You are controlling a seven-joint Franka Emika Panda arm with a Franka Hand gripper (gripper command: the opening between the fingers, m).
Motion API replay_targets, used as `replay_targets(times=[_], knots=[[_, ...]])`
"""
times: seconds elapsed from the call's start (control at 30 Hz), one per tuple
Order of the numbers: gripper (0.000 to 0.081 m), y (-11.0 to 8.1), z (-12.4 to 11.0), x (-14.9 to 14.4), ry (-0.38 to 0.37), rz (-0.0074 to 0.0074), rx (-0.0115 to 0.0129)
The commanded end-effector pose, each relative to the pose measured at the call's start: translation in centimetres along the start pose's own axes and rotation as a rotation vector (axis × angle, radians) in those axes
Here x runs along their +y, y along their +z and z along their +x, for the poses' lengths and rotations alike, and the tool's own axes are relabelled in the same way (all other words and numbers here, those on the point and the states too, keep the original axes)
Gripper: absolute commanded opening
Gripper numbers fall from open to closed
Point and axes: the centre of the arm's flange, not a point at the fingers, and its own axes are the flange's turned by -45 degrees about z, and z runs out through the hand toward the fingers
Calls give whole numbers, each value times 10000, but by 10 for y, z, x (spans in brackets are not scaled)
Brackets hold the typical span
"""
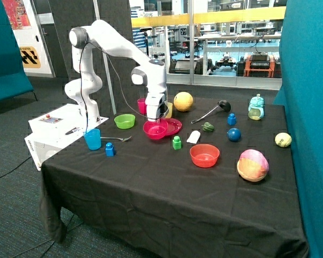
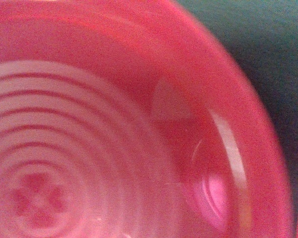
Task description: Place the bowl on the plate and the cup in the bowl matching the color
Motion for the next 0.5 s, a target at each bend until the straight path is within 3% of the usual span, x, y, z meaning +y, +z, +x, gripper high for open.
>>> replay_targets(times=[0.0, 0.23, 0.47], knots=[[0, -15, 8, -69, -1243, 25, -1], [0, -10, 1, -102, -1758, 25, 0], [0, 0, -4, -119, -1785, 25, 0]])
